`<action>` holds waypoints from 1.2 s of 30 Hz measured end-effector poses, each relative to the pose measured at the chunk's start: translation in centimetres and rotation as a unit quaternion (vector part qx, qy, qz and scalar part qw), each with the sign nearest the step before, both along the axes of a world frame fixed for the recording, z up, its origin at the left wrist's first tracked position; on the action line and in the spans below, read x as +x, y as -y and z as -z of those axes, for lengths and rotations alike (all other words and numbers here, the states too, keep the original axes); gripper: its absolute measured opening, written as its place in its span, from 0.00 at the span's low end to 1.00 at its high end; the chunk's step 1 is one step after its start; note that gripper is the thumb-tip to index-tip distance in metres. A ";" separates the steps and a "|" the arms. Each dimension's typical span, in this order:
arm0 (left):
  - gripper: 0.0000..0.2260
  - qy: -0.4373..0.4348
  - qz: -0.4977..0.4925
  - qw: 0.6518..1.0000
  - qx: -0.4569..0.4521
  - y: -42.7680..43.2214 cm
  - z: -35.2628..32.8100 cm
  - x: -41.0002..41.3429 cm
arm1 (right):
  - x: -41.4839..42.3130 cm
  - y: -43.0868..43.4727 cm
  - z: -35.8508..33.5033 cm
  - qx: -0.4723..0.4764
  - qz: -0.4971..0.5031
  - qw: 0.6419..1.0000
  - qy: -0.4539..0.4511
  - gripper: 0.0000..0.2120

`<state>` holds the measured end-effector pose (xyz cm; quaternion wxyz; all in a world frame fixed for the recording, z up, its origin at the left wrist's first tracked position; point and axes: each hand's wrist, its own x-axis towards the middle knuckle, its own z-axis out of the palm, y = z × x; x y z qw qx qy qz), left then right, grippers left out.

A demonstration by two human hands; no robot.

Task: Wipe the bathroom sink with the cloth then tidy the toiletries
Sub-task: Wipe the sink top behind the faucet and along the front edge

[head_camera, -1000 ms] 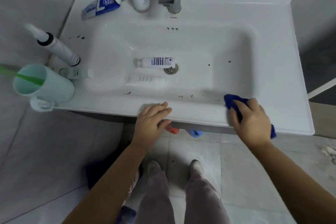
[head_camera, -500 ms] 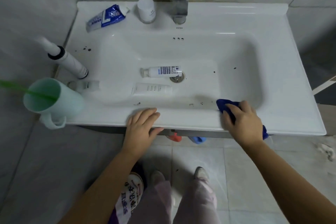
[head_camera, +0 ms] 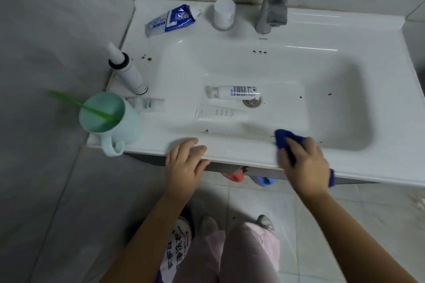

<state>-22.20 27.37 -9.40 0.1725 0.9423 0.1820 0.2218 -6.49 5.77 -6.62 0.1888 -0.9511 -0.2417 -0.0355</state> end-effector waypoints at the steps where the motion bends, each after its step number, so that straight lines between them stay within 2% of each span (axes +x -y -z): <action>1: 0.08 0.001 0.001 1.000 0.002 0.0 0.0 -0.2 | 0.0 0.1 0.0 -0.004 0.025 1.000 0.006 0.20; 3: 0.08 0.004 -0.002 1.000 0.004 -0.2 0.1 -1.0 | -1.1 -3.0 -0.3 -0.006 0.006 1.000 0.004 0.19; 7: 0.11 0.005 -0.036 0.999 0.011 -1.0 -0.2 -3.3 | -5.8 -14.9 -0.4 -0.013 -0.173 0.985 -0.005 0.16; 10: 0.12 0.017 -0.080 0.996 0.019 -1.6 -1.5 -5.7 | -7.0 -17.6 -0.4 -0.011 -0.212 0.976 -0.050 0.15; 12: 0.13 0.037 -0.127 0.991 0.020 -2.0 -2.6 -7.0 | -6.3 -15.1 -0.3 -0.007 -0.213 0.976 -0.054 0.17; 14: 0.14 0.056 -0.170 0.984 0.009 -2.5 -3.5 -7.9 | -5.3 -12.0 -0.7 0.000 -0.166 0.986 -0.035 0.19; 17: 0.17 0.074 -0.233 0.970 -0.016 -3.7 -4.4 -8.4 | -5.1 -12.5 -0.9 -0.019 -0.100 0.993 -0.061 0.14; 22: 0.23 0.113 -0.318 0.933 -0.127 -4.8 -5.6 -8.2 | -8.7 -21.9 -1.4 -0.066 -0.223 0.968 -0.089 0.18; 26: 0.18 0.144 -0.344 0.910 -0.183 -5.7 -6.1 -7.5 | -7.8 -18.8 -1.1 -0.047 -0.249 0.965 -0.070 0.18; 28: 0.13 0.139 -0.333 0.915 -0.181 -6.2 -5.9 -7.2 | -6.0 -14.3 -1.2 -0.019 -0.186 0.981 -0.049 0.15; 30: 0.15 0.129 -0.323 0.918 -0.192 -6.5 -5.7 -7.1 | -4.8 -11.2 -1.2 -0.015 -0.112 0.993 -0.045 0.13; 32: 0.15 0.131 -0.315 0.915 -0.215 -6.7 -5.5 -7.2 | -5.0 -12.0 -0.9 -0.029 -0.078 0.995 -0.054 0.12; 34: 0.11 0.129 -0.311 0.912 -0.234 -6.8 -5.4 -7.2 | -6.4 -15.5 -0.8 -0.020 -0.111 0.992 -0.056 0.13; 36: 0.06 0.115 -0.317 0.908 -0.247 -6.5 -5.6 -7.1 | -8.5 -18.8 -0.6 -0.024 -0.189 0.981 -0.044 0.16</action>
